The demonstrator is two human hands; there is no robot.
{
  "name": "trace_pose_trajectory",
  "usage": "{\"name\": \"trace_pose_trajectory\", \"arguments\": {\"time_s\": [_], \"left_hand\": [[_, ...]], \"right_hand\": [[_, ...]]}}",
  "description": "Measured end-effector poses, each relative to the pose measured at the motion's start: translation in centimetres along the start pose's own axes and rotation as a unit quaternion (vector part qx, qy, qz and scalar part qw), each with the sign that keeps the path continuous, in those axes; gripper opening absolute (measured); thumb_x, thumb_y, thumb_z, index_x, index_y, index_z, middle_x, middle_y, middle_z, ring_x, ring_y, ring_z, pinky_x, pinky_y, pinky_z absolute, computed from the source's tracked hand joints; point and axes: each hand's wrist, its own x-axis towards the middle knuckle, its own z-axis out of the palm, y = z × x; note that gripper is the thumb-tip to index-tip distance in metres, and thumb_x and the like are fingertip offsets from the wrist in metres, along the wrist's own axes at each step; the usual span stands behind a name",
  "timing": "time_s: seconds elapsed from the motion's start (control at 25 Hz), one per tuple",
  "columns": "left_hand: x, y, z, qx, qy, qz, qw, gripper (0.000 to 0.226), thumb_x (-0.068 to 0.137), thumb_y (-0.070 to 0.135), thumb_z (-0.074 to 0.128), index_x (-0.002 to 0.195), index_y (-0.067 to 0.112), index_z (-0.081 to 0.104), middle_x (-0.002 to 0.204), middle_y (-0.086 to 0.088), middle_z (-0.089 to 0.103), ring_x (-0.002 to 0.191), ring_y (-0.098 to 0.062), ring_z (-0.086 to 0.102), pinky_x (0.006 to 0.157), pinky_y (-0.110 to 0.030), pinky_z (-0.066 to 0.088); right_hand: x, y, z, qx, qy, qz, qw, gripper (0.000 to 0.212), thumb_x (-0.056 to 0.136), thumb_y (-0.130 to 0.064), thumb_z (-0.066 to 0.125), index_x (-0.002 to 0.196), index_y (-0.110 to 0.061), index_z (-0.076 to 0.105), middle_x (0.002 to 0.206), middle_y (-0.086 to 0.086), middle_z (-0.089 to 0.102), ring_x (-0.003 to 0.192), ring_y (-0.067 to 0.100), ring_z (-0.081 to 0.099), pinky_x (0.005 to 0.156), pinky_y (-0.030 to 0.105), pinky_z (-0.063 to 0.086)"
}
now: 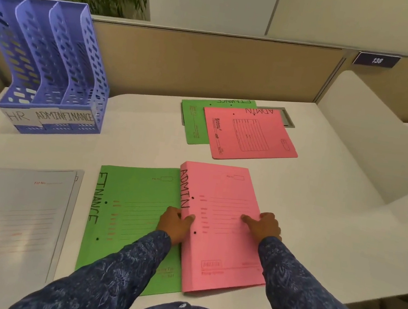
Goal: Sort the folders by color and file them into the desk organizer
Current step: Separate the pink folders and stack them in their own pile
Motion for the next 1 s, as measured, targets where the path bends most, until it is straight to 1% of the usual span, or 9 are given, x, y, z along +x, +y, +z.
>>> {"name": "trace_pose_trajectory", "arguments": {"time_s": [0.04,0.12,0.24,0.32,0.36,0.48,0.64,0.84,1.0], "left_hand": [[-0.1,0.2,0.4,-0.003,0.003,0.001,1.000,0.032,0.090,0.030,0.067,0.111,0.010,0.055,0.102,0.003,0.065,0.079,-0.007,0.061,0.056,-0.015,0.046],[-0.2,0.5,1.1,0.018,0.021,0.016,0.999,0.038,0.086,0.030,0.070,0.112,0.013,0.048,0.103,0.003,0.058,0.087,-0.014,0.059,0.068,-0.023,0.047],[0.2,0.8,2.3,0.051,0.017,0.047,0.997,0.043,0.083,0.028,0.073,0.115,0.010,0.051,0.109,-0.003,0.058,0.097,-0.021,0.060,0.081,-0.031,0.051],[0.2,1.1,3.1,0.077,0.005,0.061,0.995,0.045,0.083,0.028,0.072,0.118,0.009,0.051,0.113,-0.006,0.056,0.101,-0.022,0.059,0.089,-0.037,0.053],[0.2,1.2,3.4,0.093,0.005,0.067,0.993,0.046,0.083,0.029,0.071,0.120,0.009,0.051,0.115,-0.007,0.054,0.101,-0.020,0.058,0.091,-0.037,0.052],[0.4,1.2,3.9,0.144,0.014,0.075,0.987,0.049,0.085,0.033,0.069,0.124,0.010,0.049,0.120,-0.007,0.048,0.098,-0.018,0.053,0.091,-0.034,0.050],[0.2,1.4,4.0,0.198,0.018,0.070,0.977,0.053,0.087,0.035,0.066,0.128,0.010,0.045,0.126,-0.007,0.044,0.106,-0.023,0.056,0.092,-0.037,0.050],[1.5,3.0,2.1,0.232,0.051,0.115,0.965,0.060,0.088,0.041,0.064,0.137,0.014,0.041,0.132,-0.006,0.042,0.111,-0.024,0.056,0.093,-0.042,0.051],[4.4,5.8,0.1,0.264,0.054,0.126,0.955,0.061,0.088,0.040,0.065,0.139,0.014,0.041,0.135,-0.008,0.043,0.119,-0.027,0.052,0.098,-0.044,0.048]], "right_hand": [[0.3,0.1,-0.3,-0.010,0.012,0.005,1.000,0.078,0.078,-0.057,0.072,0.132,-0.008,0.045,0.134,0.015,0.050,0.123,0.035,0.049,0.103,0.047,0.042],[1.0,0.4,-0.9,-0.022,0.039,0.010,0.999,0.076,0.076,-0.060,0.072,0.130,-0.012,0.047,0.132,0.015,0.047,0.123,0.035,0.046,0.102,0.048,0.040],[2.0,1.2,-1.3,-0.028,0.085,0.009,0.996,0.075,0.074,-0.062,0.072,0.127,-0.014,0.048,0.130,0.015,0.046,0.122,0.036,0.045,0.103,0.050,0.038],[2.6,1.8,-1.5,-0.037,0.102,0.007,0.994,0.075,0.073,-0.063,0.072,0.126,-0.015,0.048,0.130,0.015,0.046,0.121,0.036,0.045,0.102,0.049,0.038],[2.8,2.0,-1.6,-0.040,0.107,0.006,0.993,0.075,0.073,-0.063,0.072,0.126,-0.015,0.049,0.130,0.015,0.047,0.121,0.036,0.046,0.102,0.049,0.038],[3.3,2.5,-1.6,-0.053,0.113,-0.003,0.992,0.078,0.070,-0.065,0.073,0.125,-0.016,0.048,0.127,0.014,0.048,0.119,0.035,0.047,0.100,0.048,0.038],[3.3,3.0,-1.3,-0.058,0.123,-0.013,0.991,0.078,0.068,-0.063,0.076,0.126,-0.018,0.048,0.126,0.012,0.048,0.118,0.034,0.048,0.098,0.048,0.039],[3.8,3.1,-1.8,0.018,0.169,-0.058,0.984,0.070,0.075,-0.052,0.076,0.128,-0.015,0.049,0.129,0.015,0.048,0.120,0.036,0.044,0.100,0.049,0.035],[5.2,1.3,-2.9,0.026,0.159,-0.101,0.982,0.065,0.079,-0.049,0.074,0.128,-0.014,0.050,0.128,0.014,0.048,0.120,0.035,0.044,0.100,0.049,0.035]]}}
